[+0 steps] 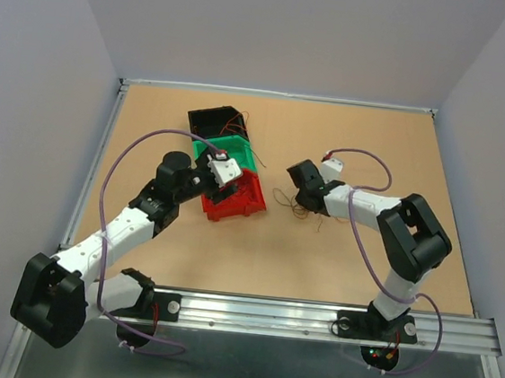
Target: Untangle the cables
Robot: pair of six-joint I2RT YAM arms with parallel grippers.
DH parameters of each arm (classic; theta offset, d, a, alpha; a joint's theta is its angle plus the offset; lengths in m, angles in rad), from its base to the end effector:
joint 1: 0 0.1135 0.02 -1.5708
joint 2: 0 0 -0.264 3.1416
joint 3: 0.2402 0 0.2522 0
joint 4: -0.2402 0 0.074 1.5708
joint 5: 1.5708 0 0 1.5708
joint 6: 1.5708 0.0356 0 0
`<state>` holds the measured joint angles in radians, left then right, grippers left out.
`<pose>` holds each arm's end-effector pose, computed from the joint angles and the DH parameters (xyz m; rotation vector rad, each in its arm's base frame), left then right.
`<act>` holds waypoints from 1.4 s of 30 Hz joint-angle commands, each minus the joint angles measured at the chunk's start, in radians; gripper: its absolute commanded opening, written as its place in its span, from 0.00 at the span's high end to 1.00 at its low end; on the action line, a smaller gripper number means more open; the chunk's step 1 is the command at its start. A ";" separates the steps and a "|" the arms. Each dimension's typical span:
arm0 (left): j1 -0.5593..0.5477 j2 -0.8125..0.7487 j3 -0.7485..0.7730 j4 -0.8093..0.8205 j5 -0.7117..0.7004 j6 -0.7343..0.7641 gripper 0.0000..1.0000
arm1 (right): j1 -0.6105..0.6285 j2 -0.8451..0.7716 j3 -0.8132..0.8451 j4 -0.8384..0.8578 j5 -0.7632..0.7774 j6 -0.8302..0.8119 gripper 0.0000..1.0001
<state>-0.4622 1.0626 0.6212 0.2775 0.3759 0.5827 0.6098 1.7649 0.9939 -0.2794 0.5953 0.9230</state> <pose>0.2129 -0.1206 0.2763 1.0904 1.3417 -0.2369 0.2900 0.1783 0.1551 0.5599 2.3070 -0.0860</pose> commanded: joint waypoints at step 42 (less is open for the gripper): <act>-0.276 0.177 -0.077 0.121 -0.098 0.170 0.32 | 0.179 -0.271 -0.107 0.237 0.047 -0.210 0.93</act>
<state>-0.7273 1.2285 0.5133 0.3416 0.3229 0.7441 0.7925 1.4746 0.8234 -0.0231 0.5228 0.6624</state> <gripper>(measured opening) 0.729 0.074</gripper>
